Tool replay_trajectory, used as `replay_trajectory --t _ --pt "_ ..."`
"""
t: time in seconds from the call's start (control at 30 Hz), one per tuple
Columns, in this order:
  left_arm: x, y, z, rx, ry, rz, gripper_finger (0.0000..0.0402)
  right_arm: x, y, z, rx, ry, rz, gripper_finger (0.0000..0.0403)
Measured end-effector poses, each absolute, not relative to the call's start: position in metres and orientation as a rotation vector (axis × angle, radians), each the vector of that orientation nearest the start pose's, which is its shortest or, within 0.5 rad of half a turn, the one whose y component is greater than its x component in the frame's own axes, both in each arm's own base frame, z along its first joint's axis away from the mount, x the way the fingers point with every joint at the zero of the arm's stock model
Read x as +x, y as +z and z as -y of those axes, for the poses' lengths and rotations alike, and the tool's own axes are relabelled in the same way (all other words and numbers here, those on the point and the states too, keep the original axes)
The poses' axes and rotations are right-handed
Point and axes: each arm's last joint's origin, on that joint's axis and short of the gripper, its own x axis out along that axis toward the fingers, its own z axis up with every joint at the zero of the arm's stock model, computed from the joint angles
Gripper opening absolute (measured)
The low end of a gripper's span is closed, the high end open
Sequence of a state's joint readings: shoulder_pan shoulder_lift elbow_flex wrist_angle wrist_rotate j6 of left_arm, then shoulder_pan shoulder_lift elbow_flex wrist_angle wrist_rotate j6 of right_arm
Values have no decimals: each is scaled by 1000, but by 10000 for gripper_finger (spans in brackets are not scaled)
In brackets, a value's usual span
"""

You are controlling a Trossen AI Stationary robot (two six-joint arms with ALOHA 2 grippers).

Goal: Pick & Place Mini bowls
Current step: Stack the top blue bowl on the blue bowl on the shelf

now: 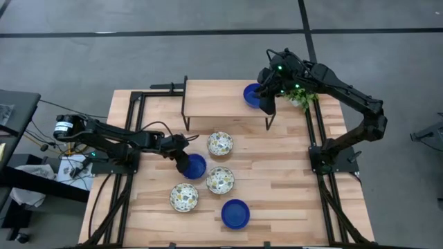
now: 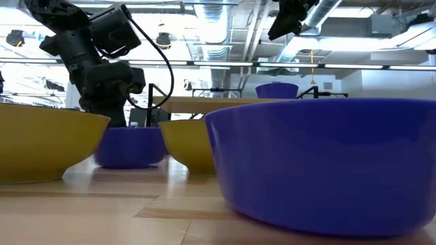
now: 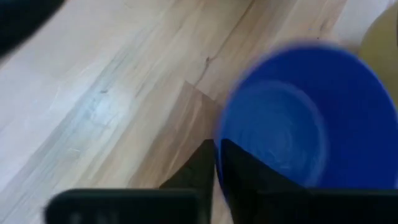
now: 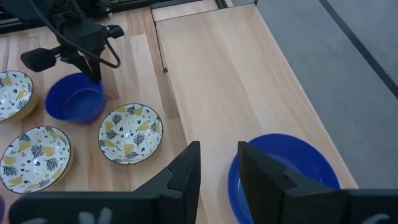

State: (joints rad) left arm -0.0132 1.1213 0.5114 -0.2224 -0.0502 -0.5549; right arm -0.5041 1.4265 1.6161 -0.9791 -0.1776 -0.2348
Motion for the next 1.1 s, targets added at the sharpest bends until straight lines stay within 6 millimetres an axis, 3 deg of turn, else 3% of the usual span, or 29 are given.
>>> replay_trajectory --t 0.33,0.83,1.1 --pt "205 182 1 -504 261 -777 7 247 402 130 44 -218 -776 98" --pt "182 222 0 -582 248 -530 7 247 401 130 44 -212 -776 98" --pt "176 232 -1 -650 265 -465 7 255 403 118 18 -169 -755 98"
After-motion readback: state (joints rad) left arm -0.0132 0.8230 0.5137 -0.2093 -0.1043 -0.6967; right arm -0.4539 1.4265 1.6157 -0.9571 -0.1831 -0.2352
